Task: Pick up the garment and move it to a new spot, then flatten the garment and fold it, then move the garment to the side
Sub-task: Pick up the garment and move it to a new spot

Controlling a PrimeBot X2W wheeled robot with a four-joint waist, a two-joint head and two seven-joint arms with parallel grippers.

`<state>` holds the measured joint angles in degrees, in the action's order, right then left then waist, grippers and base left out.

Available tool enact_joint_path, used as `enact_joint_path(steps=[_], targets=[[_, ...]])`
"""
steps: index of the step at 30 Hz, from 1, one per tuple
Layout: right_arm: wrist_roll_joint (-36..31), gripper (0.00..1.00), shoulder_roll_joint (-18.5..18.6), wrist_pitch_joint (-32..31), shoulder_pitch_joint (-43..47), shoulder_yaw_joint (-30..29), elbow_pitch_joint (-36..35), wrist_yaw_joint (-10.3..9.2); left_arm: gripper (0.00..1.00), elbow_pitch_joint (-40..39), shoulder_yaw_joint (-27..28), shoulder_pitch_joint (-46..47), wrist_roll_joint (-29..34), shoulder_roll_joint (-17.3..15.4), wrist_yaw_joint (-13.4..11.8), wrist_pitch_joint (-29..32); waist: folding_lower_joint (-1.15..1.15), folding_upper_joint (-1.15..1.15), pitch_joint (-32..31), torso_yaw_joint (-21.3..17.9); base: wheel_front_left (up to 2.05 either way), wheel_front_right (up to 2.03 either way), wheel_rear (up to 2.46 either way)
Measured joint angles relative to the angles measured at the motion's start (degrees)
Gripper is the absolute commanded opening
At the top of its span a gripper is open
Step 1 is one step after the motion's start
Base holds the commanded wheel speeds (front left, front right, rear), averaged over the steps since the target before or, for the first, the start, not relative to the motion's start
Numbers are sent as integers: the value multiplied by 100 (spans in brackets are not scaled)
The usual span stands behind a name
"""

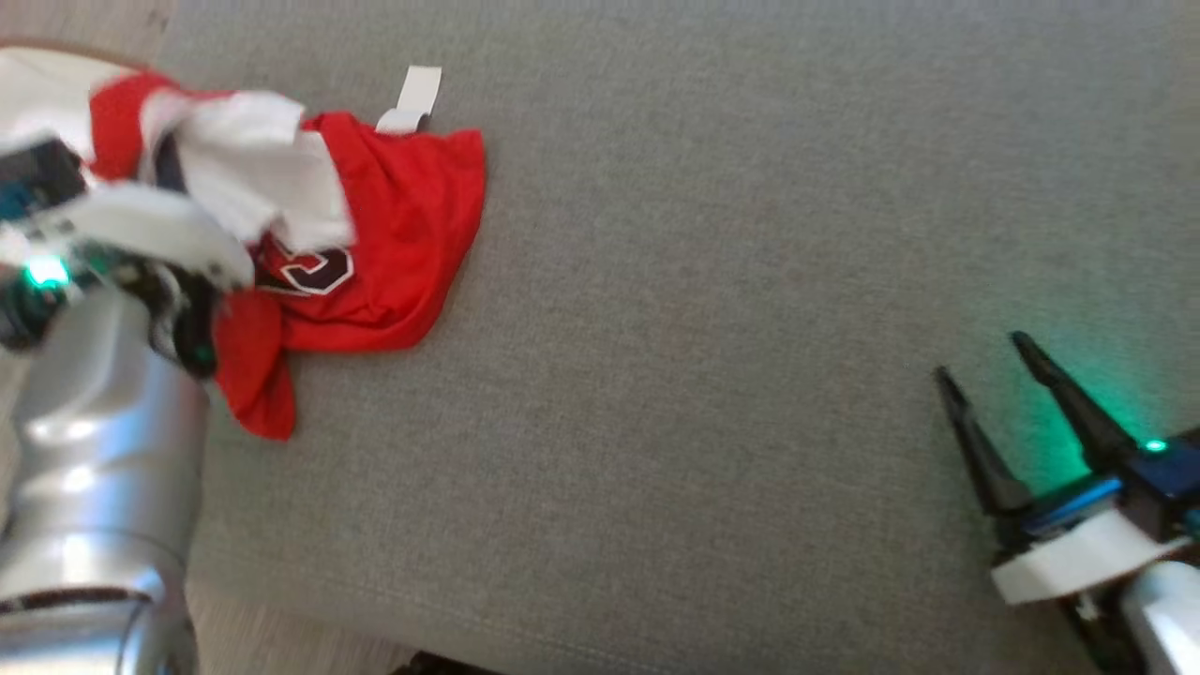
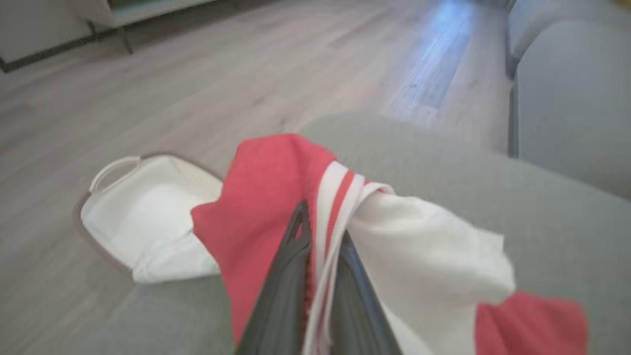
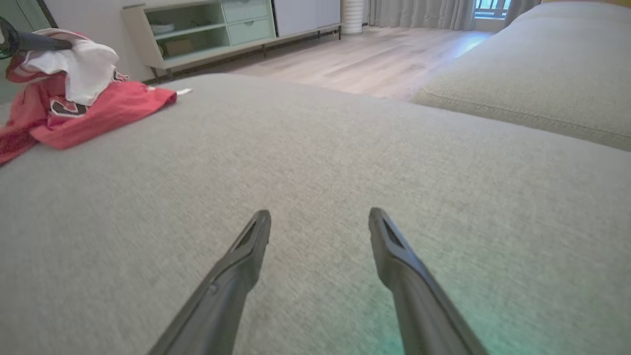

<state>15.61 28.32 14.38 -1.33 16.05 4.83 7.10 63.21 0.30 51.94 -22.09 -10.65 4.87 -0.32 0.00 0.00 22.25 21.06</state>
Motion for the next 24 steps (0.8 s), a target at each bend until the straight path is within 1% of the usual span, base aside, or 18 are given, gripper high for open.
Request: enact_joint_path(steps=[4, 6, 9, 12, 15, 17, 21, 24], targets=[[46, 100, -372, 0, -224, 189, 133, 0, 0, -227, -133, 377, 77, -109, 127, -310, 0, 0, -279, -103, 0, 0, 0], [46, 100, -536, 0, -288, 268, 201, 0, 0, -364, -271, 514, 100, -170, 178, -394, 0, 0, -455, -181, 0, 0, 0], [45, 100, -758, 0, -281, 387, 354, 0, 0, -712, -491, 614, 65, -169, 227, -454, -1, 0, -752, -343, 0, 0, 0], [45, 100, -960, 0, -273, 399, 445, 0, 0, -1329, -998, 661, -145, -153, 229, -364, -2, 0, -1049, -575, 0, 0, 0], [38, 100, -1082, 0, -269, 401, 510, 0, 0, -1985, -1426, 661, -478, -181, 270, -226, -1, 0, -1295, -899, 0, 0, 0], [-1, 100, -1174, 0, -255, 403, 530, 0, 0, -2365, -1651, 655, -676, -265, 270, -96, -1, 0, -1443, -1151, 0, 0, 0], [-8, 100, -1319, 0, -224, 399, 558, 0, 0, -2977, -1806, 648, -967, -505, 269, 96, -2, 0, -1694, -1720, 0, 0, 0], [-5, 100, -1378, 0, -124, 357, 569, 0, 0, -3379, -1891, 638, -1181, -536, 270, 289, -2, 0, -1834, -2188, 0, 0, 0]])
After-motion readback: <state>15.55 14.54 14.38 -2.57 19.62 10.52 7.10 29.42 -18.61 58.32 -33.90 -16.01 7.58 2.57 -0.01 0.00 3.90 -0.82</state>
